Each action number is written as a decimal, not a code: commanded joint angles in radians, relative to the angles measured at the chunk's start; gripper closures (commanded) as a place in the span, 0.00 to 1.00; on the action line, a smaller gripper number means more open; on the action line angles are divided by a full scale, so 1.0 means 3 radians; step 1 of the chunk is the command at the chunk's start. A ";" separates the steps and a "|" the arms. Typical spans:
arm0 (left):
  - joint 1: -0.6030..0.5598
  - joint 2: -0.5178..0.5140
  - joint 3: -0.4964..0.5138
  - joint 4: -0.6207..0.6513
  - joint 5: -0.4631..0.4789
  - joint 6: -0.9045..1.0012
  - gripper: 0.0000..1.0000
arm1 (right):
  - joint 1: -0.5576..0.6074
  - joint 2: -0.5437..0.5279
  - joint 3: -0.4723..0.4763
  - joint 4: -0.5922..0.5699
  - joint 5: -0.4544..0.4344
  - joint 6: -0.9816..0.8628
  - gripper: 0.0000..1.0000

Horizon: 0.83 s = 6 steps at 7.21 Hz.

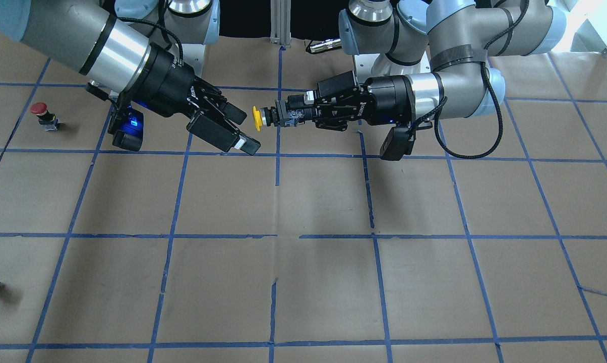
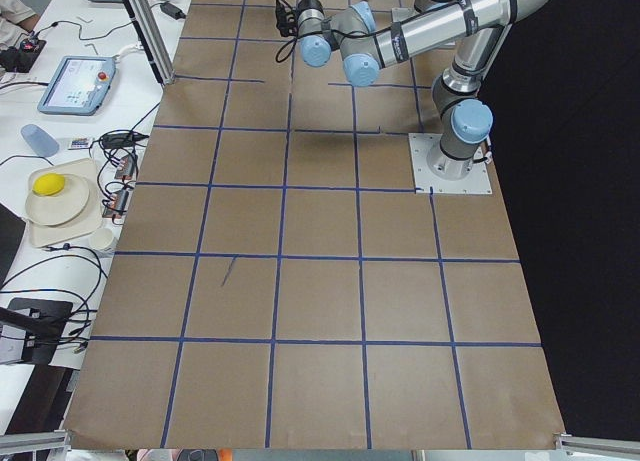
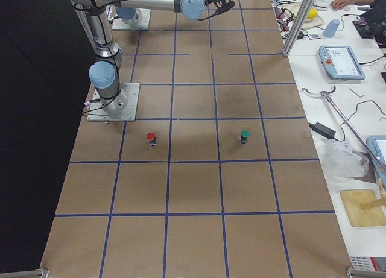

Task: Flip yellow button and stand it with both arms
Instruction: 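Close the right gripper on the yellow cap held by the left gripper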

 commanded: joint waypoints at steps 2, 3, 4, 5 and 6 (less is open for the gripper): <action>0.0004 -0.0008 -0.0005 0.0007 0.0012 -0.0008 0.76 | 0.0004 0.0020 0.0004 0.0008 0.0110 0.0163 0.02; -0.0001 -0.0009 -0.0005 0.0007 0.0007 -0.0008 0.76 | -0.0001 0.0015 0.0014 0.0038 0.0095 0.0164 0.03; -0.0002 -0.0003 -0.0005 0.0007 -0.0008 -0.0008 0.76 | -0.0001 0.0015 0.0035 0.0054 0.0100 0.0189 0.03; 0.0004 -0.0003 -0.0010 0.0007 -0.0079 -0.0008 0.76 | -0.0001 0.0010 0.0096 0.0054 0.0105 0.0230 0.03; 0.0004 0.0002 -0.0011 0.0007 -0.0095 -0.0008 0.76 | -0.0001 0.0004 0.0127 0.0059 0.0105 0.0235 0.05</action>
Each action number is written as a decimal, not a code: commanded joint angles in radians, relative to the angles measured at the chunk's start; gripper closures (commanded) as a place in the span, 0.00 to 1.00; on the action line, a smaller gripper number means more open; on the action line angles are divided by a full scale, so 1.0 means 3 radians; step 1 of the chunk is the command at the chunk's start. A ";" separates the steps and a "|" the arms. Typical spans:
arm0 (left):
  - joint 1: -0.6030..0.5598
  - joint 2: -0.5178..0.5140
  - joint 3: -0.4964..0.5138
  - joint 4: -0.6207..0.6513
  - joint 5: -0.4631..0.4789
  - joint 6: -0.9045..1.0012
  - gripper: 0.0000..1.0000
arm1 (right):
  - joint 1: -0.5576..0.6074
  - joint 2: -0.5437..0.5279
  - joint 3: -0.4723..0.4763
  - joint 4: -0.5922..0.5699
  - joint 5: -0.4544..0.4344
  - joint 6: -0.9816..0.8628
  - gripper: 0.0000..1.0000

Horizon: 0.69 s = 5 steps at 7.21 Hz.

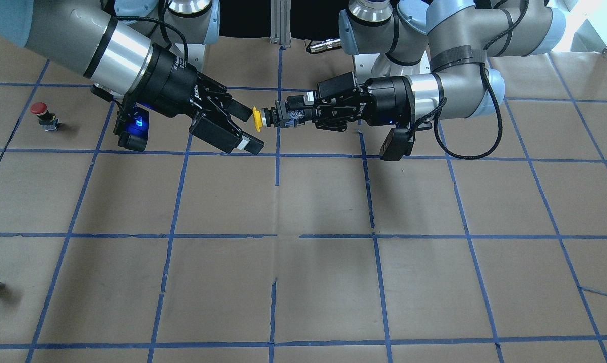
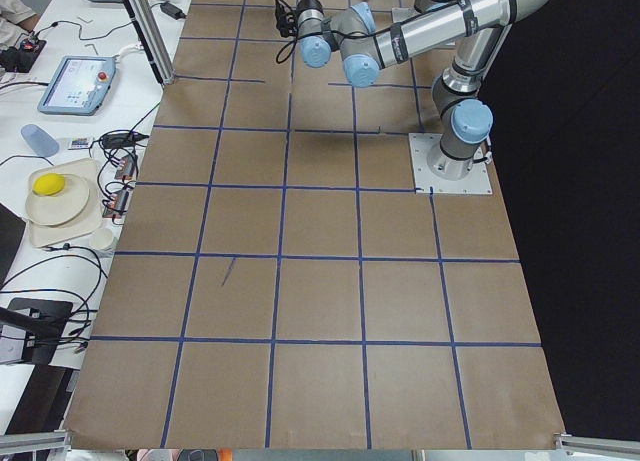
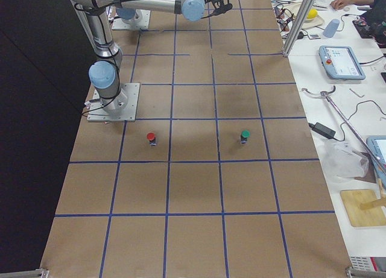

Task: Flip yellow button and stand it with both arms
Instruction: 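Close the right gripper on the yellow cap held by the left gripper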

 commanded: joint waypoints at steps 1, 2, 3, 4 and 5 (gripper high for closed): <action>0.0007 0.0020 -0.0002 0.0000 -0.0111 -0.0005 0.76 | 0.0000 -0.0010 0.0044 -0.0004 0.0012 0.0116 0.05; 0.0002 0.0010 -0.0002 0.0000 -0.0112 -0.0005 0.76 | 0.0000 -0.0031 0.0034 -0.0004 0.0012 0.0152 0.05; 0.0002 0.0020 -0.0002 -0.0005 -0.0107 -0.0005 0.76 | 0.0000 -0.0056 0.0034 -0.0004 0.0053 0.0158 0.05; 0.0002 0.0020 -0.0007 -0.0005 -0.0117 0.0005 0.76 | 0.0000 -0.0061 0.0009 -0.0009 0.0144 0.0249 0.06; 0.0002 -0.0001 -0.0002 0.0000 -0.0117 0.0000 0.76 | 0.0000 -0.0061 0.0019 -0.0009 0.0150 0.0260 0.07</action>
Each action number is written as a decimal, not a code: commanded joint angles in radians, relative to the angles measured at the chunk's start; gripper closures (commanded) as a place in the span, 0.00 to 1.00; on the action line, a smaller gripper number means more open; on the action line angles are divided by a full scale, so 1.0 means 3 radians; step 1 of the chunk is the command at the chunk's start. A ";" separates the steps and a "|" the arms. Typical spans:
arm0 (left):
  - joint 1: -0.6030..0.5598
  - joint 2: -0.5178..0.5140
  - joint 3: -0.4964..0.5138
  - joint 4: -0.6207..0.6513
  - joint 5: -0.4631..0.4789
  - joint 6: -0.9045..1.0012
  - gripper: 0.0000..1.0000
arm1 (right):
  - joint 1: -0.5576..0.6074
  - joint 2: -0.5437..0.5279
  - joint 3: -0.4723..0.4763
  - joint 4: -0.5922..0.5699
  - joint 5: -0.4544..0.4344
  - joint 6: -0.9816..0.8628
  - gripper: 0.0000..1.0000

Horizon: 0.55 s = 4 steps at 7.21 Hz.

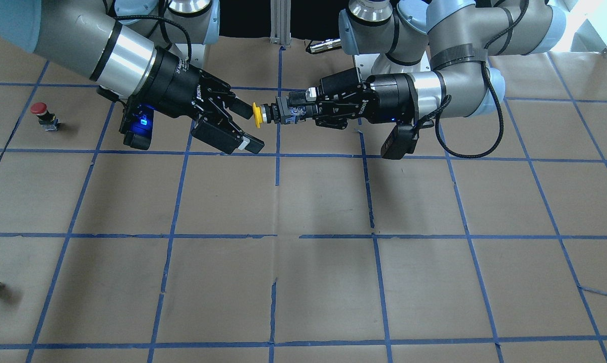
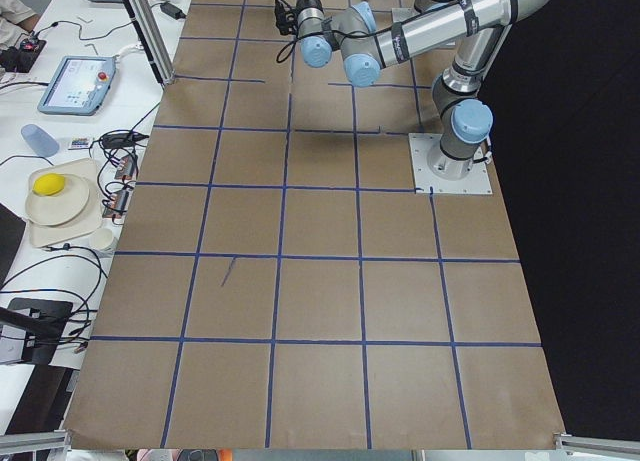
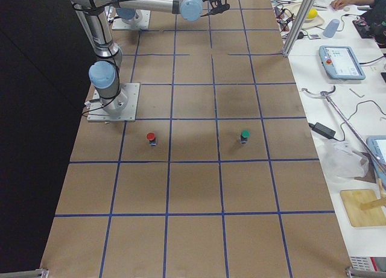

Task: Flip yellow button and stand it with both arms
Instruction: 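Close the right gripper on the yellow cap held by the left gripper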

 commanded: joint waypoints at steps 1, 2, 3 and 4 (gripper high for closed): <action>0.0000 0.0001 0.0002 -0.0002 0.0012 0.0000 0.76 | 0.0005 -0.0005 0.0020 -0.0002 0.0037 0.0039 0.11; 0.0000 -0.0004 0.0002 0.0003 0.0012 0.0000 0.76 | 0.0000 -0.0005 0.0020 -0.0002 0.0032 0.0039 0.20; 0.0000 0.0002 0.0002 0.0004 0.0022 0.0000 0.76 | 0.0000 -0.0015 0.0025 -0.0002 0.0037 0.0039 0.34; 0.0000 0.0002 0.0002 0.0004 0.0017 0.0000 0.76 | 0.0000 -0.0015 0.0025 -0.0002 0.0037 0.0045 0.51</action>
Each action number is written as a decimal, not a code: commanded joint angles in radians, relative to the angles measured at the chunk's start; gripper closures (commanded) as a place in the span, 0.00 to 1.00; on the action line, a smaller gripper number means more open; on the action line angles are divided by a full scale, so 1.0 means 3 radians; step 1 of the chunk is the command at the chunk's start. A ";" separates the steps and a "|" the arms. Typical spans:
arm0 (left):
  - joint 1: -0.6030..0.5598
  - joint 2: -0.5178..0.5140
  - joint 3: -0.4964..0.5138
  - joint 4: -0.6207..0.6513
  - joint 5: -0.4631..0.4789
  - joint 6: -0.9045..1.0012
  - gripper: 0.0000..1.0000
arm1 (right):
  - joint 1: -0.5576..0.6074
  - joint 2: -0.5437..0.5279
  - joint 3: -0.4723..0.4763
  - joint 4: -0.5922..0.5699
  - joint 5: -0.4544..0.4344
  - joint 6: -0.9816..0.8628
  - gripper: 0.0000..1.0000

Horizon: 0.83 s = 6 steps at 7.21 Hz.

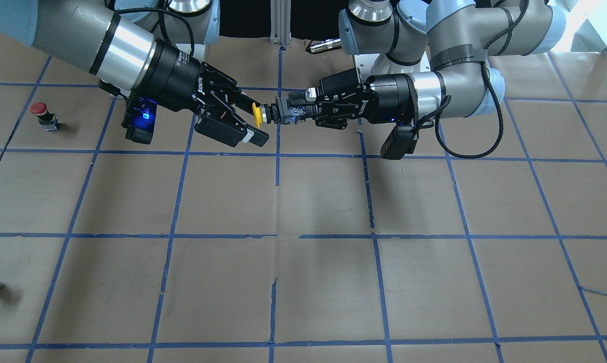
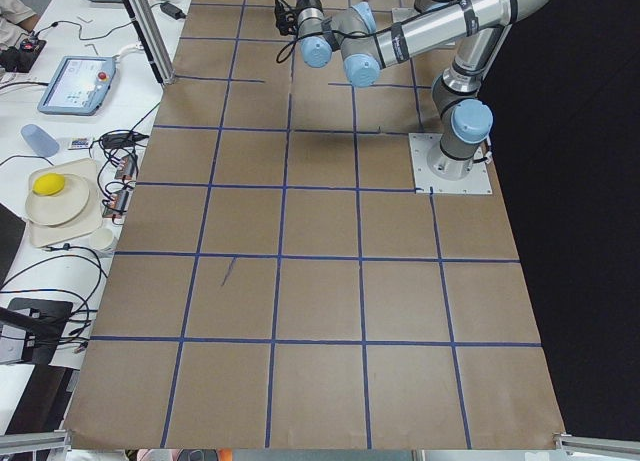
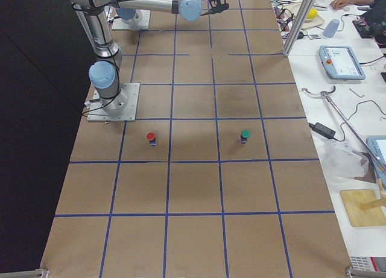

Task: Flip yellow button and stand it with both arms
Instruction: 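Close the right gripper on the yellow cap held by the left gripper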

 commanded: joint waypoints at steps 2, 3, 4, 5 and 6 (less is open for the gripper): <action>0.0000 0.0007 0.0000 0.0005 0.0005 0.0005 0.76 | -0.0006 -0.0008 0.0003 0.0000 0.0001 -0.0001 0.76; 0.0000 0.0012 0.0000 0.0006 0.0010 0.0010 0.76 | -0.0006 -0.0014 0.0003 0.0000 0.0007 -0.0001 0.77; 0.0005 0.0012 0.0005 0.0006 0.0010 -0.0020 0.40 | -0.0016 -0.0009 -0.0002 0.0000 0.0007 -0.0001 0.77; 0.0005 0.0007 0.0005 0.0006 0.0026 -0.0015 0.01 | -0.0021 -0.0008 -0.0007 0.0000 0.0007 -0.0001 0.78; 0.0005 0.0007 0.0015 0.0006 0.0026 -0.0020 0.00 | -0.0026 -0.0003 -0.0013 0.0000 0.0001 -0.0001 0.79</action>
